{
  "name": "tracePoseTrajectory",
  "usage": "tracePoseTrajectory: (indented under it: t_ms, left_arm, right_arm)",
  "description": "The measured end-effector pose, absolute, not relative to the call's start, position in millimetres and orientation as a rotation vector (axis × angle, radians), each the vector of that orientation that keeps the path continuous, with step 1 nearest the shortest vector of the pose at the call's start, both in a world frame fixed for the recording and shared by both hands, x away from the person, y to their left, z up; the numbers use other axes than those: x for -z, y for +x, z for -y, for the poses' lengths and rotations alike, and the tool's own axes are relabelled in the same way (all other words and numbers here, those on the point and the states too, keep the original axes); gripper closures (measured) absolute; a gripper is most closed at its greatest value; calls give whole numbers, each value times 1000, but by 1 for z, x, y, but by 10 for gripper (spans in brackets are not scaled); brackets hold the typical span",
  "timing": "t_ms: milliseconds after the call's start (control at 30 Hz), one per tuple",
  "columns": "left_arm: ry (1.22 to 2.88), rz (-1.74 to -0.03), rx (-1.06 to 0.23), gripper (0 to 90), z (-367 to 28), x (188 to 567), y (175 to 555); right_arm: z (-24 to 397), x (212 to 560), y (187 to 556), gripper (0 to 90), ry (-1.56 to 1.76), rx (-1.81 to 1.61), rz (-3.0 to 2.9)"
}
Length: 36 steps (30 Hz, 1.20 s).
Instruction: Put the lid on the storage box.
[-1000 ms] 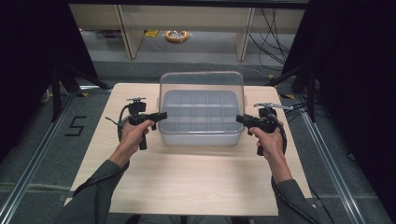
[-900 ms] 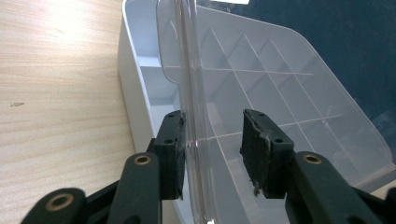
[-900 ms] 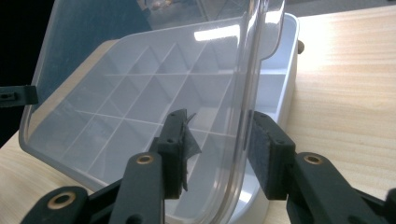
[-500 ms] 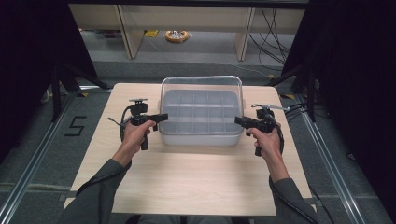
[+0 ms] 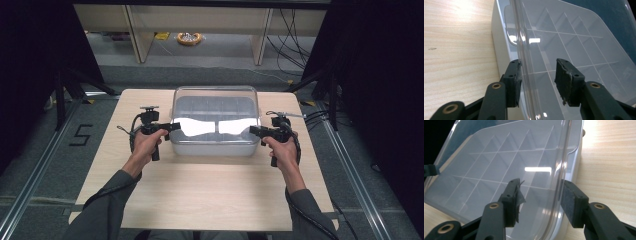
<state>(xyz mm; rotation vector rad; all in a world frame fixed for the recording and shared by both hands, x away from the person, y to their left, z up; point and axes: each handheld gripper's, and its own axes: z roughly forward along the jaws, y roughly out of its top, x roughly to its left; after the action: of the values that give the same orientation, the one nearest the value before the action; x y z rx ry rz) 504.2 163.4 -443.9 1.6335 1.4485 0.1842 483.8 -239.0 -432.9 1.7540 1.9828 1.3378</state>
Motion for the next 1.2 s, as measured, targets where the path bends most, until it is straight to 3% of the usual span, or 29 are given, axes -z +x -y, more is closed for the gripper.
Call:
tracePoseTrajectory:
  t_ms: [300,400,467,500,1200]
  left_arm:
    - [1642,-1432,-256,529,-159,445,500]
    - [1674,-1423,-330,514,-156,446,498]
    - [1755,-1393,-420,580,-152,448,496]
    - [1745,-1390,-434,564,-151,450,496]
    - [1735,-1400,-389,551,-152,449,497]
  right_arm:
    - [238,438,489,496,1664,-1291,-2007]
    - [235,438,488,496,1649,-1238,-2004]
    - [235,438,487,489,1661,-1259,-1998]
    - [233,437,486,480,1714,-1273,-1972]
    - [230,434,487,453,1695,-1189,-1992]
